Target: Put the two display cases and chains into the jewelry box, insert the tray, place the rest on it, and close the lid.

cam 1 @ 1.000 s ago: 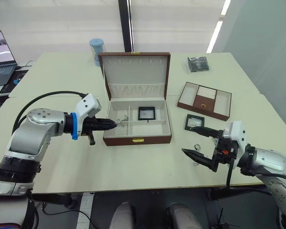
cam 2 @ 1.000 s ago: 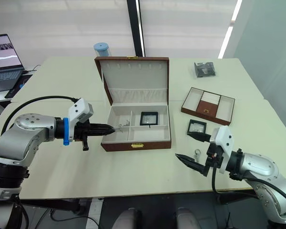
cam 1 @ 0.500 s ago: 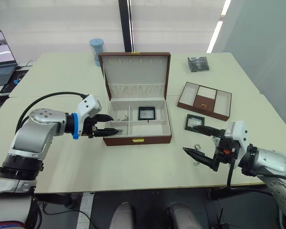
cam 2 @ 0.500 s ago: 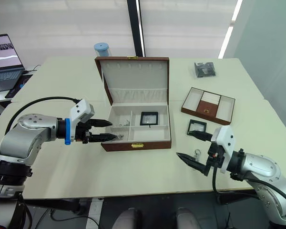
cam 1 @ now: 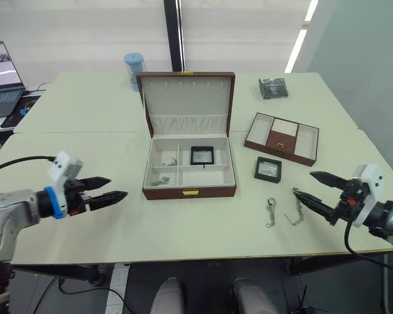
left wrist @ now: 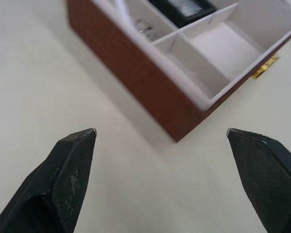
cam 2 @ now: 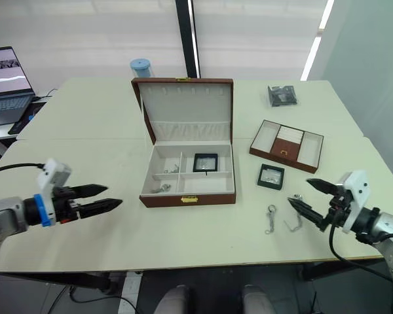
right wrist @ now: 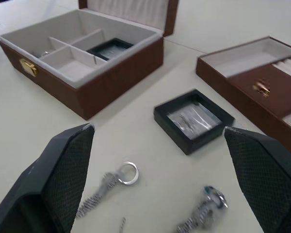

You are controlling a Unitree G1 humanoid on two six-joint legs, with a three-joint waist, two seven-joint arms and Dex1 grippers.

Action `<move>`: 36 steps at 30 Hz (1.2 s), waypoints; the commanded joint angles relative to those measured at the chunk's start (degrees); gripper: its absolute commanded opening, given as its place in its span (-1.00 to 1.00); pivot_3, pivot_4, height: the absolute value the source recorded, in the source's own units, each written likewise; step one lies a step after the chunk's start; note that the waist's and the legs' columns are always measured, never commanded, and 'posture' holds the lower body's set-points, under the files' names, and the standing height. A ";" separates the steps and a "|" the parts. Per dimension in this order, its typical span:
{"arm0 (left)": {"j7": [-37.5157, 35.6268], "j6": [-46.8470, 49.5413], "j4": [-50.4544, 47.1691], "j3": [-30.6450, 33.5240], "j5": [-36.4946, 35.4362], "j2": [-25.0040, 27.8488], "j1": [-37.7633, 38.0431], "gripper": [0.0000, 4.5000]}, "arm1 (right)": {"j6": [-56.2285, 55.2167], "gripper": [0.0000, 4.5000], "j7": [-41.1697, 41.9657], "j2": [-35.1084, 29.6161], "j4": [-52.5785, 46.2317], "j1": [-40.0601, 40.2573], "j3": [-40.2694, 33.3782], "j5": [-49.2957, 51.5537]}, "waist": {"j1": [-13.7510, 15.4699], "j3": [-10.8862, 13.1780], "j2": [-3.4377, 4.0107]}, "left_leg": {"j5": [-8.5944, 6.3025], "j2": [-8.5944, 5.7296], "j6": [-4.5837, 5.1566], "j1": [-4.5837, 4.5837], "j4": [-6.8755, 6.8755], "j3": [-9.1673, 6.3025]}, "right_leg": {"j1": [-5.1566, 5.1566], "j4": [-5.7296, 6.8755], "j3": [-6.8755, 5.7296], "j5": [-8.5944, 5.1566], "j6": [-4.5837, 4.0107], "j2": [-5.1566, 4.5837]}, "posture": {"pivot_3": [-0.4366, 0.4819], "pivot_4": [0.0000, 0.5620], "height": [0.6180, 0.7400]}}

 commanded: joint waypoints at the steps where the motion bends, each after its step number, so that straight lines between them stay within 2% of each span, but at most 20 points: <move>1: 1.30 -3.22 0.38 6.64 1.18 1.14 4.50 0.99 | -2.77 1.00 1.53 -1.20 2.63 0.85 -3.52 -1.22 | 0.00 0.00 0.00 | 0.00 0.00 0.00 0.01 -0.01 0.02 | 0.00 -0.01 0.01 0.00 0.00 -0.03 | -0.05 -0.47 1.00; 6: 3.37 -8.00 4.25 11.81 4.59 1.39 11.27 0.99 | -5.24 1.00 1.29 -1.20 9.40 0.22 -5.65 -3.23 | -0.02 0.00 0.01 | 0.00 -0.01 0.00 0.03 -0.06 0.05 | -0.02 0.00 0.00 -0.01 -0.02 -0.07 | -0.05 -0.47 1.00; 13: 7.70 -11.46 4.13 16.13 5.28 -1.41 14.90 0.99 | -7.35 1.00 1.98 -1.57 13.46 -0.98 -5.10 -5.34 | -0.02 0.00 0.00 | 0.00 -0.03 0.00 0.03 -0.09 0.08 | -0.02 -0.01 0.01 -0.01 -0.02 -0.13 | -0.05 -0.47 1.00; 19: 9.29 -14.32 5.29 16.54 5.82 -2.83 17.11 0.99 | -7.84 1.00 2.29 -1.37 15.06 -3.04 -4.37 -6.29 | -0.02 0.00 0.01 | 0.00 -0.03 0.00 0.05 -0.11 0.10 | -0.03 -0.01 0.02 -0.01 -0.03 -0.14 | -0.05 -0.47 1.00; 36: 10.47 -15.62 4.20 14.00 4.80 -4.05 15.19 0.99 | -6.97 1.00 2.51 -1.28 13.86 -3.22 -4.26 -5.99 | -0.02 0.00 0.01 | 0.00 -0.04 0.00 0.05 -0.11 0.10 | -0.02 -0.01 0.01 -0.01 -0.02 -0.14 | -0.05 -0.47 1.00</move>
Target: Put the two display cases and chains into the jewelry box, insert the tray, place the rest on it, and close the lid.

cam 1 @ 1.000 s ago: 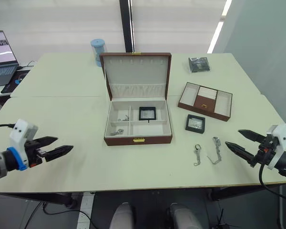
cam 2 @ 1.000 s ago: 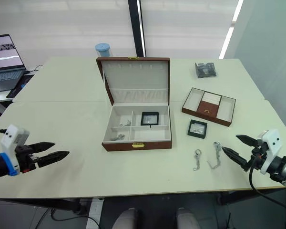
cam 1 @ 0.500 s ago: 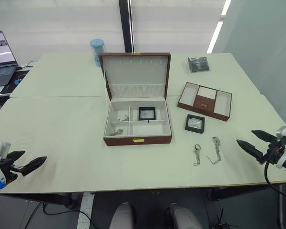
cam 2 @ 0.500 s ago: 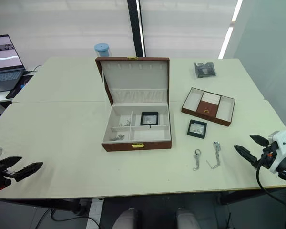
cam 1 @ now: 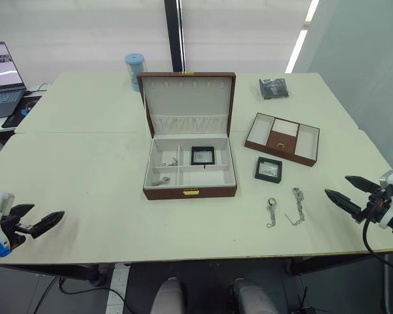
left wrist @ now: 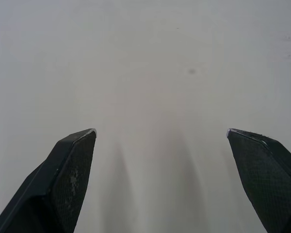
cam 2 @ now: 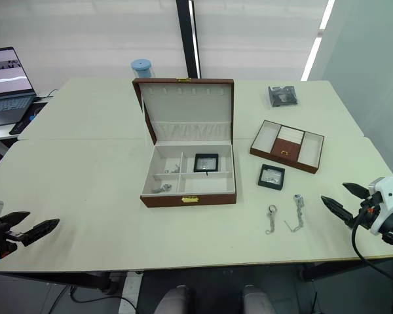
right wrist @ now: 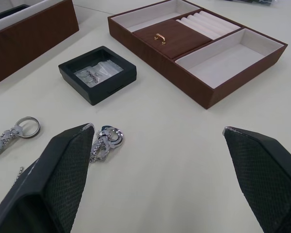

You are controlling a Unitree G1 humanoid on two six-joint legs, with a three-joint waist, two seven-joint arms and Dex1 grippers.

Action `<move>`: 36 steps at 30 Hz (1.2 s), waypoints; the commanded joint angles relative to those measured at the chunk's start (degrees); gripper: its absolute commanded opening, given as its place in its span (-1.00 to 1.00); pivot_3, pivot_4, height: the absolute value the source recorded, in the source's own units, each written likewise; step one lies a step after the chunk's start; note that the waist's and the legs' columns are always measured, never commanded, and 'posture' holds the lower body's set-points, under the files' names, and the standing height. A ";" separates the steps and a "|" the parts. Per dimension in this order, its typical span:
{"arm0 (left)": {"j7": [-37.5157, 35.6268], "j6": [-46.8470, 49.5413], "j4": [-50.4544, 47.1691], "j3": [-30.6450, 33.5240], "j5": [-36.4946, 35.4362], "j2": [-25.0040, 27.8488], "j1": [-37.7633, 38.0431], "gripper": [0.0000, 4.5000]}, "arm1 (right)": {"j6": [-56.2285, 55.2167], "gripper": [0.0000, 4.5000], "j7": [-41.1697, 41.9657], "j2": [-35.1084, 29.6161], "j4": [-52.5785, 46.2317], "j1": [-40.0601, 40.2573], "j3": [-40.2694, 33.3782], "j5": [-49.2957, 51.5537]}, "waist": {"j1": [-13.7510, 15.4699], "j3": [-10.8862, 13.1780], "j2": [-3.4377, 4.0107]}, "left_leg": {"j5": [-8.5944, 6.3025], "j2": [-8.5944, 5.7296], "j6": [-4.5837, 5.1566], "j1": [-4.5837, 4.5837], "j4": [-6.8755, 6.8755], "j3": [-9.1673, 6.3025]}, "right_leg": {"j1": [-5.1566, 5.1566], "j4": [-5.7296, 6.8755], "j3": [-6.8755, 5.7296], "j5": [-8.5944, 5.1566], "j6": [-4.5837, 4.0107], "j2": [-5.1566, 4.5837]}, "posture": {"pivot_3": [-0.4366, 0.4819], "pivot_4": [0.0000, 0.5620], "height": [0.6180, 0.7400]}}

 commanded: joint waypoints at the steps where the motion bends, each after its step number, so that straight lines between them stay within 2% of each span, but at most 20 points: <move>1: 0.06 -1.53 -1.69 -0.42 -0.33 -0.57 -0.68 0.99 | 0.12 1.00 0.09 -0.69 -2.34 0.11 -0.84 0.56 | 0.00 0.00 0.00 | 0.00 0.00 0.00 0.00 0.00 0.00 | 0.00 0.00 0.01 0.00 0.00 0.00 | -0.05 -0.47 1.00; 10: -0.82 -2.19 -8.43 -3.50 -2.27 -3.60 -1.53 0.99 | 1.59 1.00 -0.24 -0.08 -6.32 -1.04 1.21 1.46 | 0.01 -0.01 0.00 | 0.00 0.00 0.00 0.00 0.00 -0.01 | 0.01 0.01 0.00 0.00 0.00 0.00 | -0.05 -0.47 1.00; 13: -3.53 -4.00 -12.24 -6.01 -2.01 -3.05 -0.42 0.99 | 2.78 1.00 1.76 -1.61 -7.97 -2.22 3.08 1.84 | -0.02 0.00 0.00 | 0.00 0.00 0.00 0.00 0.00 0.00 | 0.01 0.01 0.01 0.00 0.00 0.01 | -0.05 -0.47 1.00; 19: -8.13 -5.18 -21.48 -12.41 -4.28 -3.04 -2.16 0.99 | 5.49 1.00 5.85 -4.32 -8.28 -9.76 8.63 1.83 | -0.02 0.00 0.02 | 0.00 -0.01 0.00 0.01 0.03 0.00 | 0.02 0.02 0.02 0.00 0.00 0.01 | -0.05 -0.47 1.00; 26: -6.92 -10.27 -30.55 -22.66 -5.31 -10.72 -8.16 0.99 | 8.09 1.00 13.01 -8.61 -2.95 -22.44 20.40 -2.69 | 0.02 0.02 0.03 | 0.00 -0.04 0.00 -0.02 0.05 0.00 | 0.04 -0.03 0.02 0.00 0.00 0.02 | -0.05 -0.47 1.00; 31: -9.90 -14.63 -33.96 -30.60 -3.98 -12.86 -7.59 0.99 | 4.66 1.00 16.47 -6.71 4.25 -30.59 28.35 -8.25 | -0.20 0.02 0.04 | 0.00 0.00 0.00 -0.01 0.05 -0.02 | 0.06 -0.06 0.04 0.01 0.00 0.08 | -0.05 -0.47 1.00; 36: -11.40 -20.27 -33.29 -34.62 -4.17 -15.87 -7.20 0.99 | -2.31 1.00 17.45 -2.85 13.86 -35.82 33.57 -14.64 | -0.06 0.03 0.07 | 0.00 0.00 0.01 -0.01 0.09 -0.03 | 0.07 -0.06 0.03 0.01 -0.01 0.13 | -0.05 -0.47 1.00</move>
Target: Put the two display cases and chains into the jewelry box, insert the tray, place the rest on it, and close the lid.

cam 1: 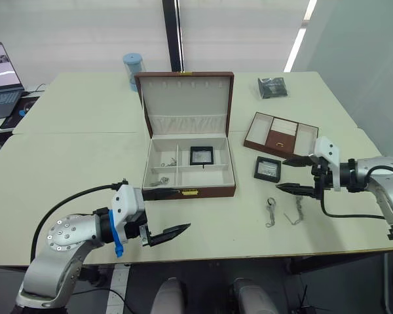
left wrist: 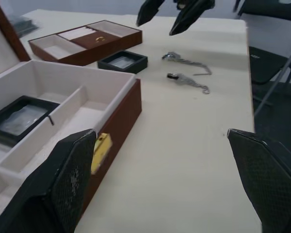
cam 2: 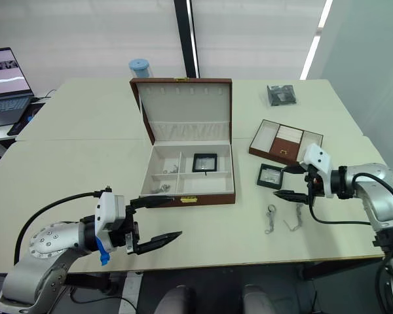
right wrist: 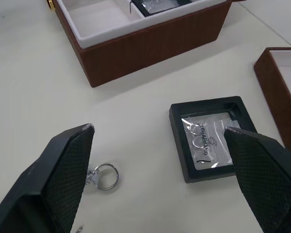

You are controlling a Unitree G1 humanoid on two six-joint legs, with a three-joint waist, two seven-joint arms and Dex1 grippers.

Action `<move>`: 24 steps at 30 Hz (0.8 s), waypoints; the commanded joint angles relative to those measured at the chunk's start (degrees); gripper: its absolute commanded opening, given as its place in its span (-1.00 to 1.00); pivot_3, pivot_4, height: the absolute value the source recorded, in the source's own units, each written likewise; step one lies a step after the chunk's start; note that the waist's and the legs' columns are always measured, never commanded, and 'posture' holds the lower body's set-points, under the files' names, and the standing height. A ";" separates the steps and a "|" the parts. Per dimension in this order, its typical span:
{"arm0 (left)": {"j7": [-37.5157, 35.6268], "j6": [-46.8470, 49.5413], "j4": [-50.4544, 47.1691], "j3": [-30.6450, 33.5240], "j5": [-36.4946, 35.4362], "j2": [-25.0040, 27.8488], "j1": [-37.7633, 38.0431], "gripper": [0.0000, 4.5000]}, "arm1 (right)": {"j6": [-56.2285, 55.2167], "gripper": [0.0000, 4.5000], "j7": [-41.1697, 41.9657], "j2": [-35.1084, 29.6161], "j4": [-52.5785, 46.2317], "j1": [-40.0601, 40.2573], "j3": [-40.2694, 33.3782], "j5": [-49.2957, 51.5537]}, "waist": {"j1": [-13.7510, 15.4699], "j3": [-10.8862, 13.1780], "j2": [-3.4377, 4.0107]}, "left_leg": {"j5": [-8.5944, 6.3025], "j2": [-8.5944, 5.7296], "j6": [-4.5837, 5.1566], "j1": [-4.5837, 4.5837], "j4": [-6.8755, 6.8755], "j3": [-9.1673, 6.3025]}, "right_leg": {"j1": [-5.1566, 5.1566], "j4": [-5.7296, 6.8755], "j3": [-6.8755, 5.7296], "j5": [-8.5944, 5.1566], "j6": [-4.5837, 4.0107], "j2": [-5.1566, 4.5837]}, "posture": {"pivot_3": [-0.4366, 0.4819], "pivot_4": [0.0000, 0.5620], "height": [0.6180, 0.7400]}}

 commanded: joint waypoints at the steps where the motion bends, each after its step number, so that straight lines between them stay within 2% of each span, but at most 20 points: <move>1: -1.14 -5.44 -0.86 -1.56 -0.65 -2.80 0.38 0.99 | -6.08 1.00 0.72 1.91 6.13 -3.31 2.32 -4.36 | 0.02 0.00 0.00 | 0.00 -0.02 0.00 0.01 0.02 0.02 | 0.01 0.00 0.01 0.00 0.00 -0.01 | -0.05 -0.47 1.00; 5: -1.79 -9.63 0.42 -3.42 1.59 -3.92 1.89 0.99 | -10.91 1.00 0.83 4.37 13.02 -6.50 4.05 -7.84 | 0.04 0.03 0.05 | 0.00 0.00 0.00 -0.01 0.05 0.01 | 0.01 0.01 0.00 0.00 0.00 -0.01 | -0.05 -0.47 1.00; 10: -1.43 -12.87 1.28 -4.97 3.29 -4.43 3.01 0.99 | -13.62 1.00 1.55 6.08 16.70 -8.22 4.92 -10.00 | 0.04 0.05 0.08 | 0.00 0.00 0.00 -0.01 0.05 -0.01 | 0.01 0.01 -0.01 0.00 -0.01 -0.01 | -0.05 -0.47 1.00; 22: -0.46 -15.53 2.76 -6.79 5.21 -4.23 4.64 0.99 | -15.10 1.00 1.15 9.11 19.10 -9.99 5.27 -12.78 | 0.03 0.06 0.11 | 0.00 0.01 0.00 0.00 0.06 -0.02 | 0.01 0.04 -0.02 0.00 -0.01 -0.01 | -0.05 -0.47 1.00; 24: -0.34 -15.98 2.98 -6.86 5.37 -4.28 4.86 1.00 | -15.28 0.72 1.10 9.31 19.56 -10.22 5.12 -13.11 | 0.04 0.06 0.11 | 0.00 0.00 0.00 0.00 0.06 -0.01 | 0.02 0.04 -0.01 0.00 -0.01 -0.02 | -0.05 -0.47 1.00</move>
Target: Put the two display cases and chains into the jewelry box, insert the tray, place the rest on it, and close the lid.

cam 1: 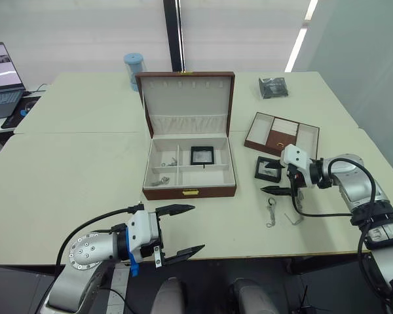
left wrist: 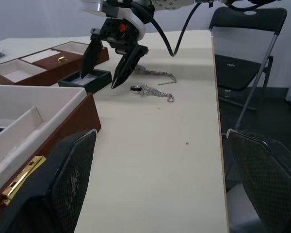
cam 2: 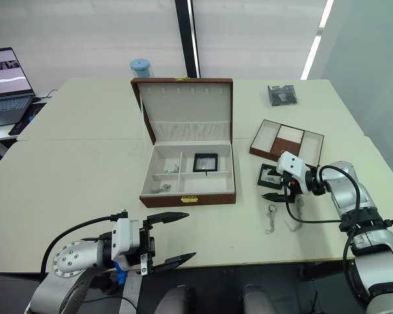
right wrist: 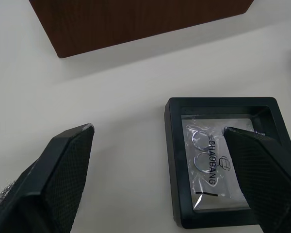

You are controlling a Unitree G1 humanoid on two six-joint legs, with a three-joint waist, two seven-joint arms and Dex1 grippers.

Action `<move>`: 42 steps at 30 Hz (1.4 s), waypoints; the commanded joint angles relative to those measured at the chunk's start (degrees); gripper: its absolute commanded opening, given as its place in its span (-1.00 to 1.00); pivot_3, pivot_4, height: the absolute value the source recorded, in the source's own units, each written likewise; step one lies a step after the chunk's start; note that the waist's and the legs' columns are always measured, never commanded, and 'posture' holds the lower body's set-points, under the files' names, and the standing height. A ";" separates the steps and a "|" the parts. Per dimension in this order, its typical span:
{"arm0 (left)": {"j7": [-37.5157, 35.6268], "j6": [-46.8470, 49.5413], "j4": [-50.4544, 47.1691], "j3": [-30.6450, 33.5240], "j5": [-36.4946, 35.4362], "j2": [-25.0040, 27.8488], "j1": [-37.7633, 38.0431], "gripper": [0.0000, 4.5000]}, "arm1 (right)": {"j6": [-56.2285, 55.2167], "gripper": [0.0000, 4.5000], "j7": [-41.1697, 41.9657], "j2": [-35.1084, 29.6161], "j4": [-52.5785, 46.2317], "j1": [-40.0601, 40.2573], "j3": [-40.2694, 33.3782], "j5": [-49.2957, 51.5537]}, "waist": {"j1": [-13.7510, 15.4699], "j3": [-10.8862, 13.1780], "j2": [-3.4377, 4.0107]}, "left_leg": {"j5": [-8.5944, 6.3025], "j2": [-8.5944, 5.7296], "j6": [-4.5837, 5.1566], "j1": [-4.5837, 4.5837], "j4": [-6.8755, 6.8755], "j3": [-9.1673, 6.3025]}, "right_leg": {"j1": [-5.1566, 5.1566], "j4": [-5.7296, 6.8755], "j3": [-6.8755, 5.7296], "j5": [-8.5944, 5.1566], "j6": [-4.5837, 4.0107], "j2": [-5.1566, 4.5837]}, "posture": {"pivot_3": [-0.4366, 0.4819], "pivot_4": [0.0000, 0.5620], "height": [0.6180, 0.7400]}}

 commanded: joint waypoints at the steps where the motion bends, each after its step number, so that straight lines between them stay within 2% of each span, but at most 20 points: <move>1: 0.54 -1.86 -0.36 -0.11 0.19 -0.10 0.31 1.00 | -1.10 0.57 -0.20 -0.15 0.23 -1.45 -0.91 -0.57 | 0.00 0.00 0.00 | 0.00 0.00 0.00 0.00 0.00 0.01 | 0.00 0.00 0.01 0.00 0.00 0.00 | -0.05 -0.47 1.00; 4: 1.18 -2.00 -0.13 -0.01 0.15 -0.30 0.23 1.00 | -1.34 0.10 -0.38 -0.12 0.91 -1.36 -0.70 -1.48 | 0.00 0.00 0.00 | 0.00 0.00 0.00 0.00 0.00 0.00 | 0.00 0.00 0.00 0.00 0.00 0.00 | -0.05 -0.47 1.00; 13: 3.19 -1.60 1.24 0.39 -0.09 -0.37 -0.81 1.00 | -2.08 -0.99 -1.01 0.39 2.00 -1.58 -1.01 -2.38 | -0.02 0.00 0.01 | 0.00 0.01 0.00 0.01 0.00 0.00 | 0.00 0.00 0.00 0.00 0.00 0.00 | -0.05 -0.47 1.00; 20: 3.57 -1.46 0.91 0.38 -0.53 -0.21 -0.51 1.00 | -0.76 -1.00 -0.35 0.27 -0.23 -1.68 -2.36 -0.60 | -0.02 0.00 0.01 | 0.00 0.01 0.00 0.01 0.00 0.00 | 0.00 0.00 0.00 0.00 0.00 0.00 | -0.05 -0.47 1.00; 29: 7.65 1.22 0.58 3.84 -2.90 -0.68 1.00 1.00 | 11.67 -1.00 2.17 -0.09 -16.31 -3.09 -4.56 6.96 | -0.05 0.05 0.09 | 0.00 0.02 0.00 0.00 -0.01 -0.04 | -0.01 0.01 -0.02 0.00 0.00 -0.01 | -0.05 -0.47 1.00; 33: 10.03 1.92 -0.30 5.75 -3.45 -1.11 2.28 1.00 | 15.81 -1.00 1.20 1.01 -21.01 -5.64 -2.95 7.15 | -0.09 0.06 0.10 | 0.00 0.02 0.00 0.00 -0.01 -0.04 | -0.02 0.01 -0.02 0.00 0.00 -0.03 | -0.05 -0.47 1.00; 42: 17.16 3.23 -5.33 11.80 -3.61 -2.76 8.51 1.00 | 19.48 -1.00 0.26 10.03 -19.14 -15.36 5.26 3.58 | -0.13 0.07 0.12 | 0.00 0.04 0.00 -0.02 -0.04 -0.06 | -0.07 0.02 -0.04 0.00 0.00 -0.03 | -0.05 -0.47 1.00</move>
